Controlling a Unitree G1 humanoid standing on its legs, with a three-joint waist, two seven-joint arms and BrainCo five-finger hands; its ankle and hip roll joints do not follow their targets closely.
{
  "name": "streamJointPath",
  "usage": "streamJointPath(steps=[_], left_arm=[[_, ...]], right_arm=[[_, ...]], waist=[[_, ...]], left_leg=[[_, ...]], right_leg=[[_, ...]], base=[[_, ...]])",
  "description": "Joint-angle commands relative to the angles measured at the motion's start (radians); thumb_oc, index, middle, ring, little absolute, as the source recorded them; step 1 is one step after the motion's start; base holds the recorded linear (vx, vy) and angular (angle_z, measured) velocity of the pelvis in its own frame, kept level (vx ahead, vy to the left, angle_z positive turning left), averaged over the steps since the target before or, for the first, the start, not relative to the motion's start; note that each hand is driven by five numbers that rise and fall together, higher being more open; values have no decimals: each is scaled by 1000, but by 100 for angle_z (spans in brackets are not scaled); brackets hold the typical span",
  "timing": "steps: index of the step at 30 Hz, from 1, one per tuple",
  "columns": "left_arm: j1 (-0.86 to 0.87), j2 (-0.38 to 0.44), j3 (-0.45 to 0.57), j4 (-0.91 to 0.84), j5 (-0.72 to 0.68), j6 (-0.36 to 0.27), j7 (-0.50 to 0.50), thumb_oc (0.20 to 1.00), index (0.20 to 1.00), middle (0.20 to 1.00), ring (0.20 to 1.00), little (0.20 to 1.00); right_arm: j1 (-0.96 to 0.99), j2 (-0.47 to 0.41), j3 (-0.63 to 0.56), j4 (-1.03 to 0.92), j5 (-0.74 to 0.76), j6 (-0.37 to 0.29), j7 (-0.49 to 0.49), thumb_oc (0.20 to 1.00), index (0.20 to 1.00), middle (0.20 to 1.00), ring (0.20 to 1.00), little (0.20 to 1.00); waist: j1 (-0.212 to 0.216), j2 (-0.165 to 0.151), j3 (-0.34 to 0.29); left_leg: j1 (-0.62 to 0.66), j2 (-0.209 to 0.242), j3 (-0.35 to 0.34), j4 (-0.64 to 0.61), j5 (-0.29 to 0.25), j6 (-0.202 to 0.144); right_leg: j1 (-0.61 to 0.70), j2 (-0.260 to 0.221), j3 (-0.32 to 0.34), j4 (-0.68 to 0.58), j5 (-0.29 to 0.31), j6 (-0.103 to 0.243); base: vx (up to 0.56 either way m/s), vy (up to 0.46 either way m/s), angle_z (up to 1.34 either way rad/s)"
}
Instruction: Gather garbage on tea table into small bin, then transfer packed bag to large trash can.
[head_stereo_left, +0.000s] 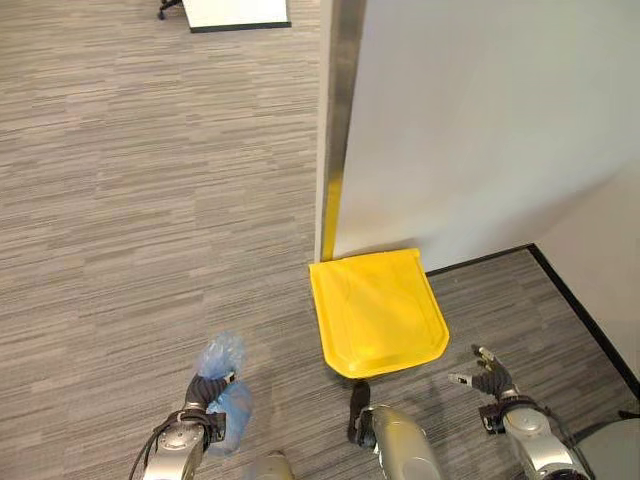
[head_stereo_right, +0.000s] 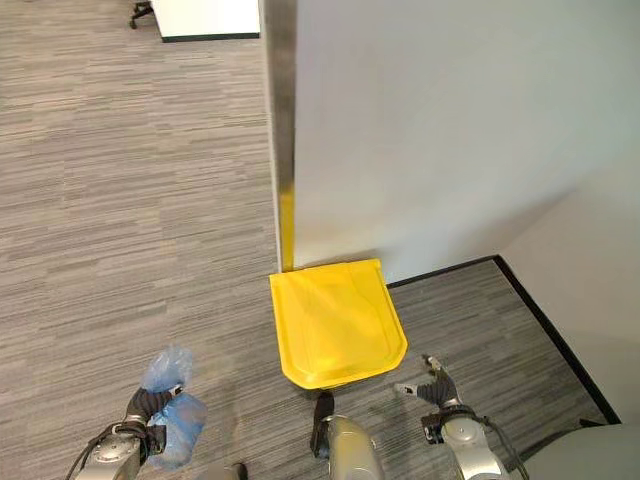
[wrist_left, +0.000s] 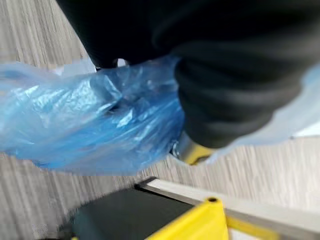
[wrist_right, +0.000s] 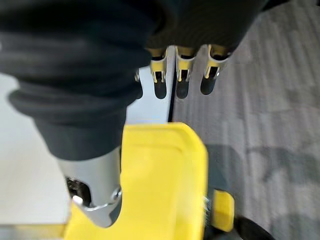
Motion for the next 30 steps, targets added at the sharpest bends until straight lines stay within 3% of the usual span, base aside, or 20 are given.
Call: streamJointPath(steps=[1, 8, 10, 11, 12, 13, 14, 16, 17, 20, 21, 23, 25, 27, 30], left_arm=[[6, 48, 6, -57, -10, -49, -3, 200, 200, 200, 200, 200], [11, 43, 3, -70, -3, -48, -7, 200, 200, 200, 200, 200], [11, 46, 6, -71, -1, -50, -5, 200, 200, 200, 200, 200], [8, 46, 5, -69, 4, -52, -6, 200, 200, 200, 200, 200], [2, 52, -2, -76, -1, -56, -4, 200, 200, 200, 200, 200], [1, 53, -2, -76, -1, -56, -4, 200, 200, 200, 200, 200], [-4, 63, -9, -80, -10, -54, -2, 200, 200, 200, 200, 200], [-8, 78, -8, -69, -18, -47, 0, 200, 200, 200, 200, 200], [-2, 82, -4, -67, -19, -43, 5, 200, 200, 200, 200, 200], [15, 80, 2, -78, -37, -44, 12, 200, 200, 200, 200, 200], [16, 80, 2, -78, -37, -44, 12, 200, 200, 200, 200, 200], [12, 69, 1, -68, -44, -46, 14, 200, 200, 200, 200, 200], [11, 68, -2, -69, -44, -46, 11, 200, 200, 200, 200, 200], [-8, 52, -16, -71, -48, -46, 5, 200, 200, 200, 200, 200], [-12, 39, -23, -58, -36, -45, -4, 200, 200, 200, 200, 200]], right_arm=[[-25, 1, 48, -4, -9, -26, -3, 1000, 1000, 1000, 1000, 1000], [-30, 0, 63, -6, -26, -25, 6, 1000, 1000, 1000, 1000, 1000], [-30, 6, 67, -4, -39, -20, 10, 1000, 1000, 1000, 1000, 1000], [-27, 11, 67, -6, -47, -17, 18, 1000, 1000, 1000, 1000, 1000], [-24, 17, 69, -1, -45, -18, 24, 1000, 1000, 1000, 1000, 1000], [-25, 18, 69, -1, -45, -18, 24, 1000, 1000, 1000, 1000, 1000], [-23, 23, 76, 19, -36, -20, 22, 1000, 1000, 1000, 1000, 1000], [-28, 21, 77, 20, -20, -26, 21, 1000, 1000, 1000, 1000, 1000], [-26, 23, 75, 21, -17, -26, 19, 1000, 1000, 1000, 1000, 1000], [-27, 22, 73, 16, -13, -27, 13, 1000, 1000, 1000, 1000, 1000], [-26, 22, 74, 16, -13, -27, 13, 1000, 1000, 1000, 1000, 1000], [-24, 14, 72, 6, -11, -33, 7, 1000, 1000, 1000, 1000, 1000], [-21, 7, 69, 2, -6, -34, 6, 1000, 1000, 1000, 1000, 1000], [-5, -11, 55, 10, -1, -36, -2, 1000, 1000, 1000, 1000, 1000], [-9, -18, 49, 18, 6, -38, -4, 1000, 1000, 1000, 1000, 1000]], waist=[[-2, -16, -47], [7, -34, -42], [15, -51, -16], [12, -51, 11], [5, -44, 35], [4, -50, 33], [24, -33, 53], [47, -6, 42], [54, -2, 34], [68, -10, 6], [68, -10, 4], [54, -14, -19], [50, -15, -22], [26, -13, -34], [25, -8, -33]], left_leg=[[91, -119, 47, 15, -137, 72], [91, -134, 58, 50, -148, 86], [94, -154, 64, 54, -144, 95], [93, -160, 65, 55, -135, 101], [74, -158, 59, 54, -112, 106], [71, -164, 58, 51, -107, 106], [19, -151, 60, 71, -84, 112], [-45, -115, 53, 66, -33, 107], [-54, -108, 53, 60, -23, 100], [-58, -83, 40, 37, -6, 70], [-58, -82, 40, 35, -6, 69], [-46, -43, 36, 3, 17, 36], [-45, -31, 36, 4, 20, 27], [-63, 29, 109, 42, 40, 12], [-81, 16, 137, 80, 51, 18]], right_leg=[[26, -23, 31, -363, 173, 138], [39, -13, 44, -378, 189, 145], [44, -22, 51, -368, 207, 167], [36, -29, 99, -334, 246, 208], [12, -25, 186, -277, 233, 215], [8, -30, 188, -277, 235, 216], [22, -26, 197, -182, 137, 169], [37, -39, 206, -6, 28, 122], [67, -40, 218, -9, 4, 118], [112, -24, 238, -84, -32, 110], [112, -24, 238, -84, -32, 110], [154, 20, 252, -178, -36, 101], [175, 23, 235, -213, -30, 96], [224, 17, 183, -281, -42, 77], [268, 25, 171, -326, -40, 65]], base=[[-5, -1, -26], [-38, 5, -6], [-159, 44, -20], [-254, 22, -20], [-222, 3, -15], [-324, -38, 5], [-280, -61, 11], [-273, -163, 4], [-109, -212, -3], [77, -240, -10], [126, -251, -10], [142, -317, 5], [72, -223, 39], [49, -232, 74], [24, -117, 87]])
